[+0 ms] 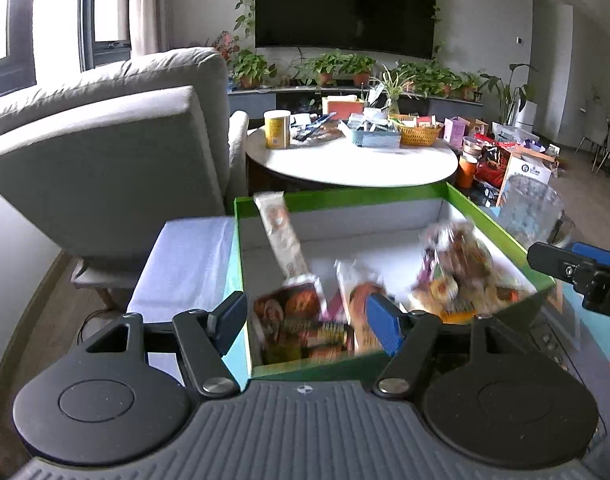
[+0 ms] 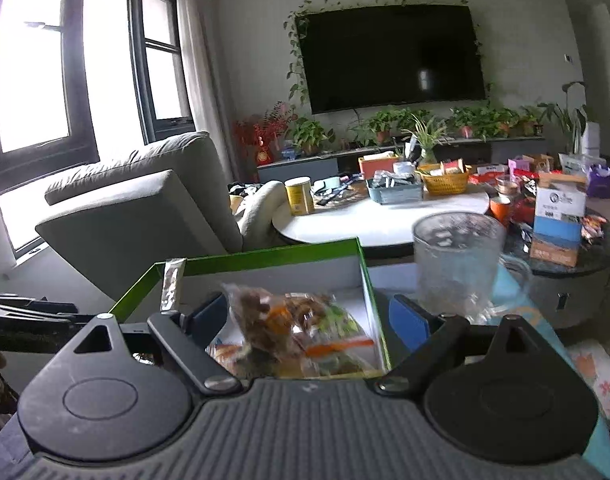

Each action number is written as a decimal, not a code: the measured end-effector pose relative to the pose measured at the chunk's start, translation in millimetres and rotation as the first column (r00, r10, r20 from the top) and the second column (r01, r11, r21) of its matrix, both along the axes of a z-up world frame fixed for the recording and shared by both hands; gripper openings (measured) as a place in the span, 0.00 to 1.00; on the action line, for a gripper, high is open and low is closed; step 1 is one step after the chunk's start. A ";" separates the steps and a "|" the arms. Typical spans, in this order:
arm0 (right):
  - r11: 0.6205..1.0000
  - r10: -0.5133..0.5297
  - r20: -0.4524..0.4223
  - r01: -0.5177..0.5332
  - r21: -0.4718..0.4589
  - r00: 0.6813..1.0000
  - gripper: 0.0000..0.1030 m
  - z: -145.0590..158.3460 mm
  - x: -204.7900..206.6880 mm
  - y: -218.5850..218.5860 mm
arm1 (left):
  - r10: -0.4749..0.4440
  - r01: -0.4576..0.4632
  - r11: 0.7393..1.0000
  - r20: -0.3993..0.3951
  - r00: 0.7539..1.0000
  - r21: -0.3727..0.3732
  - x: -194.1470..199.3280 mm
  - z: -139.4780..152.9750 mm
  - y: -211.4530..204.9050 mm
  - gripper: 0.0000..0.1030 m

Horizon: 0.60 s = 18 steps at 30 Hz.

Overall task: Organize snacks
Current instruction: 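Grasp the red bar with left tool while right tool grasps a yellow packet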

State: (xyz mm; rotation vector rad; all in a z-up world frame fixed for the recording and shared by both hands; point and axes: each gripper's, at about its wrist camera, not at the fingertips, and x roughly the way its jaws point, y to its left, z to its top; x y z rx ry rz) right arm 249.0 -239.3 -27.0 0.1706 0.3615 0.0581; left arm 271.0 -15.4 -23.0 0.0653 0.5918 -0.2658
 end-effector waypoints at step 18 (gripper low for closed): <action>0.993 0.120 -0.153 -0.120 0.009 0.981 0.45 -41.0 -26.0 38.2 | 0.059 -0.057 0.998 -0.237 0.970 0.016 -71.2 -59.3 25.6 0.62</action>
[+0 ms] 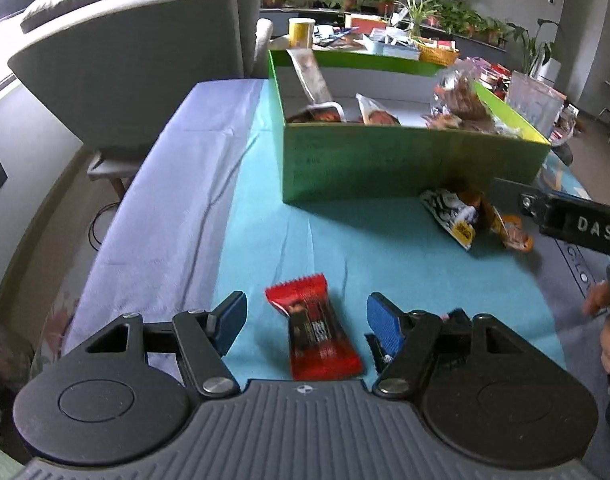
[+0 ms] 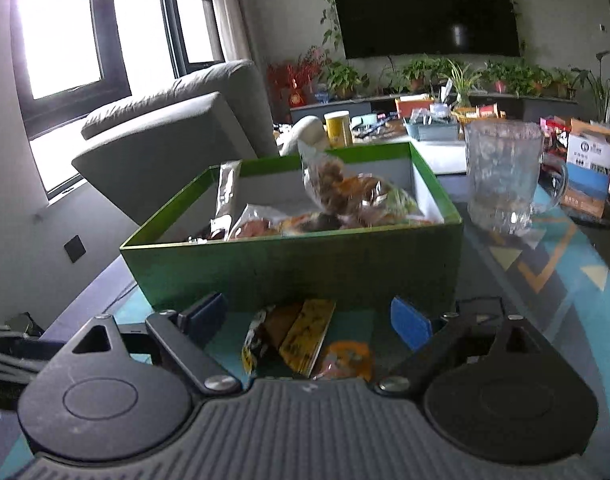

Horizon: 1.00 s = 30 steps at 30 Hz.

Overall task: Organize snacks
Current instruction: 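Grasp the red bar with left tool while right tool grasps a yellow packet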

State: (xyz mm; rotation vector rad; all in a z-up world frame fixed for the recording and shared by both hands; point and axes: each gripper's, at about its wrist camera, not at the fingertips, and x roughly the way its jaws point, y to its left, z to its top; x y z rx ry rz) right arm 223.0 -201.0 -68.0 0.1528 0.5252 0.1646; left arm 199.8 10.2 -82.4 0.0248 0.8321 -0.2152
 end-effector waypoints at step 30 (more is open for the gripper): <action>0.975 0.014 -0.116 -0.040 -0.219 0.993 0.45 -28.5 40.4 42.7 | 0.012 -0.009 0.996 0.033 0.999 -0.086 4.5 -6.6 30.3 0.26</action>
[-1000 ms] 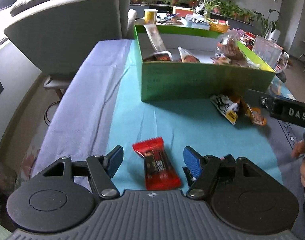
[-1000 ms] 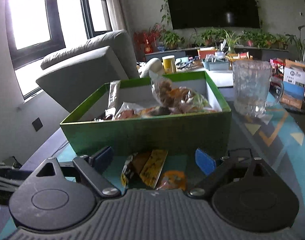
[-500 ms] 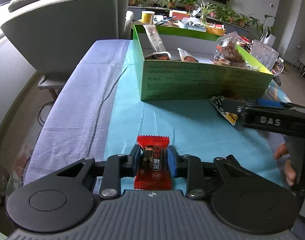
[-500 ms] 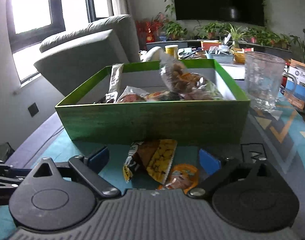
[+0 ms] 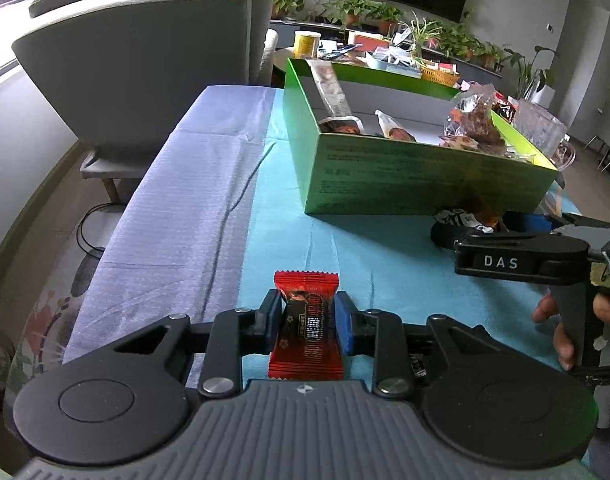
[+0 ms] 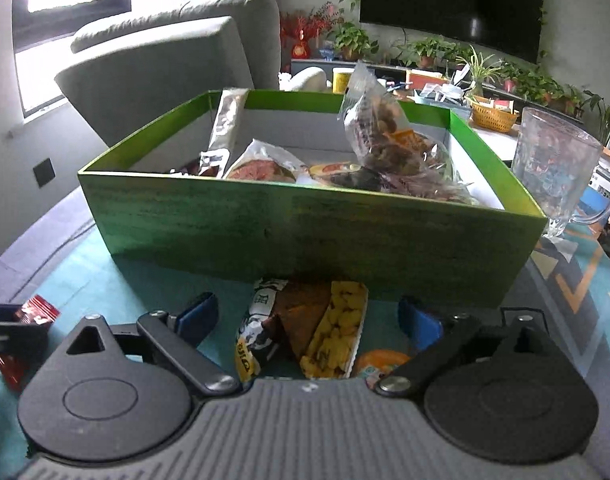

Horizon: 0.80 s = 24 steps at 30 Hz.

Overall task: Organize snacks
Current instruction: 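Grasp the red bar with left tool while right tool grasps a yellow packet, then carry both snacks over the green box and open both tools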

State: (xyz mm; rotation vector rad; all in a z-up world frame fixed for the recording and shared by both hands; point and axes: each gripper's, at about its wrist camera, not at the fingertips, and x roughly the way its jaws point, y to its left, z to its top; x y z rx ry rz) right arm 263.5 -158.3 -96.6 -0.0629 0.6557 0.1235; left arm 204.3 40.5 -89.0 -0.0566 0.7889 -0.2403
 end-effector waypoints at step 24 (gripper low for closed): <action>0.992 0.059 0.149 -0.074 0.101 0.987 0.44 50.6 -42.2 -9.5 | -0.006 0.005 1.000 0.111 0.994 0.009 -26.6 39.6 -10.6 0.26</action>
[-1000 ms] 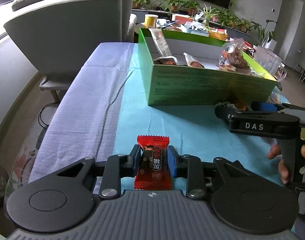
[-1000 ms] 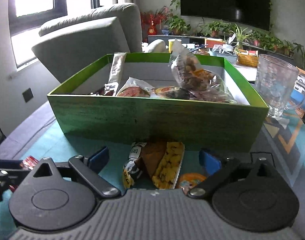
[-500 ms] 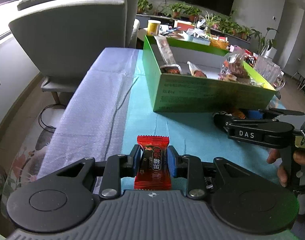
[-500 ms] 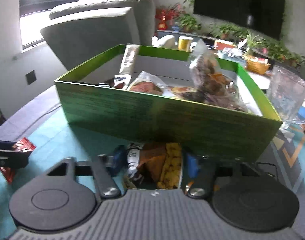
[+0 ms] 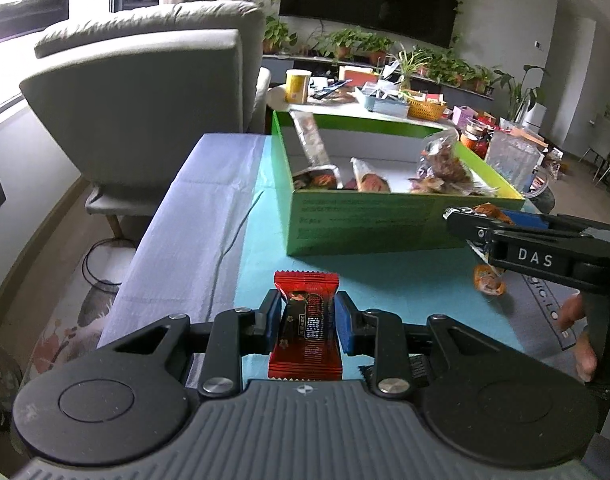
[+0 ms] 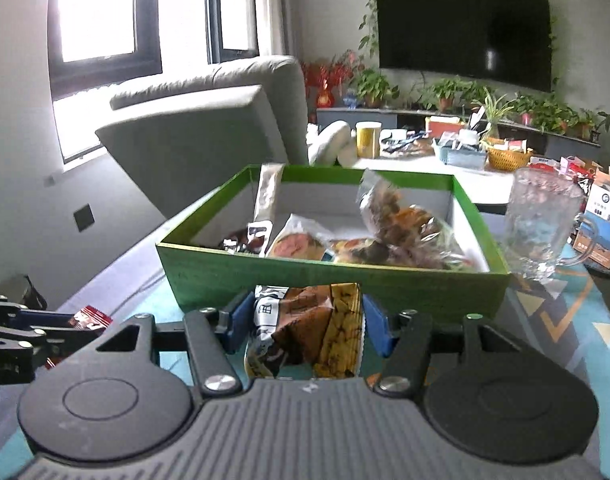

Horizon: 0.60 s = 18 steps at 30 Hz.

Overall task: Organize snacks
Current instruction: 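Carry both snacks over the green box and open both tools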

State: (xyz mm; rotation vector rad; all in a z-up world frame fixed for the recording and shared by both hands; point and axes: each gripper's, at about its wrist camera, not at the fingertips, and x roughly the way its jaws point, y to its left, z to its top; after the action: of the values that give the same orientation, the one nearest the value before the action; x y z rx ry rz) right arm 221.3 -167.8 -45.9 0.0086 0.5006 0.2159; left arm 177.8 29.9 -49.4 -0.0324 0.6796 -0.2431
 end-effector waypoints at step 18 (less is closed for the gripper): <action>0.994 -0.070 0.157 0.055 0.100 0.985 0.44 31.8 15.0 -32.3 | -0.059 0.055 0.998 0.139 0.988 0.027 39.4 41.7 -53.8 0.26</action>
State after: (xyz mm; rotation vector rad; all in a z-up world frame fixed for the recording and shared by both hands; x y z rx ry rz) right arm 236.3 -200.2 -14.1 0.0991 0.3284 0.1772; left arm 217.2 -23.8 -7.7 0.0257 0.5437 -0.2899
